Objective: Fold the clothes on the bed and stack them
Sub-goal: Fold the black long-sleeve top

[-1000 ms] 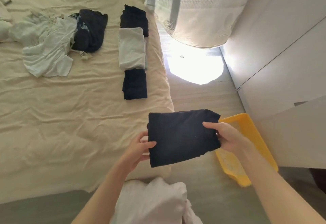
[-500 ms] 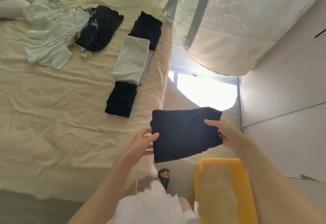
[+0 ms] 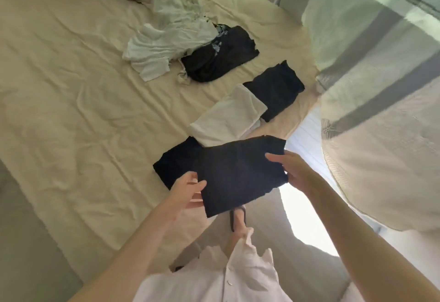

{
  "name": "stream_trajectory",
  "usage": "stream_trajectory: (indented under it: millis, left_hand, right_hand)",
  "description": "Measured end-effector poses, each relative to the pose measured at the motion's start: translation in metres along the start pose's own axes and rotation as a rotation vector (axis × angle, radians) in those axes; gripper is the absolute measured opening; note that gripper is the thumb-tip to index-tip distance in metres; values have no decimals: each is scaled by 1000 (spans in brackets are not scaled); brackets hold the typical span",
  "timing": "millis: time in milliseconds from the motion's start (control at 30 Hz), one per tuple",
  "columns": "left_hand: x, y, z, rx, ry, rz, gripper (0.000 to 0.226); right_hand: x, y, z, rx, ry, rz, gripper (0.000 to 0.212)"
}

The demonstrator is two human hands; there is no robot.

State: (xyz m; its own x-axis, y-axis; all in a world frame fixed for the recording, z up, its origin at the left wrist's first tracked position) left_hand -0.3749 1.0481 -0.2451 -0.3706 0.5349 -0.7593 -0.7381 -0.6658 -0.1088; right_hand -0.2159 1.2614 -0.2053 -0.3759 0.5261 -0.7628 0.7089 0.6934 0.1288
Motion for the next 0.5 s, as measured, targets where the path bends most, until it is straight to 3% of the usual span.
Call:
stream_trajectory:
  millis: [200, 333, 433, 500]
  left_hand:
    - [70, -36, 62, -205, -95, 202, 13]
    - [124, -43, 80, -314, -141, 303, 13]
    - [165, -46, 70, -344, -53, 385, 23]
    - [184, -49, 55, -264, 76, 356, 28]
  right_hand:
    - [107, 15, -116, -240, 146, -30, 27]
    - [184, 5, -153, -331, 152, -48, 30]
    - [231, -5, -151, -535, 155, 10, 33]
    - [247, -10, -144, -801, 257, 103, 41]
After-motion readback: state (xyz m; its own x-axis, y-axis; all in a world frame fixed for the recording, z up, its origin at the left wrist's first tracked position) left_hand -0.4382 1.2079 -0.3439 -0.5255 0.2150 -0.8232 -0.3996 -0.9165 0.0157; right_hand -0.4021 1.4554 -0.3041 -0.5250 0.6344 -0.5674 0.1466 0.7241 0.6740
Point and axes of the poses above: each hand's wrist, its own x-axis towards the middle knuckle, its own y-axis out of the back of the hand, z = x × y, the point moved 3 cm from there along x, towards the middle knuckle, and after that the axes turned 6 degrees about -x, right-handed, at the moved point
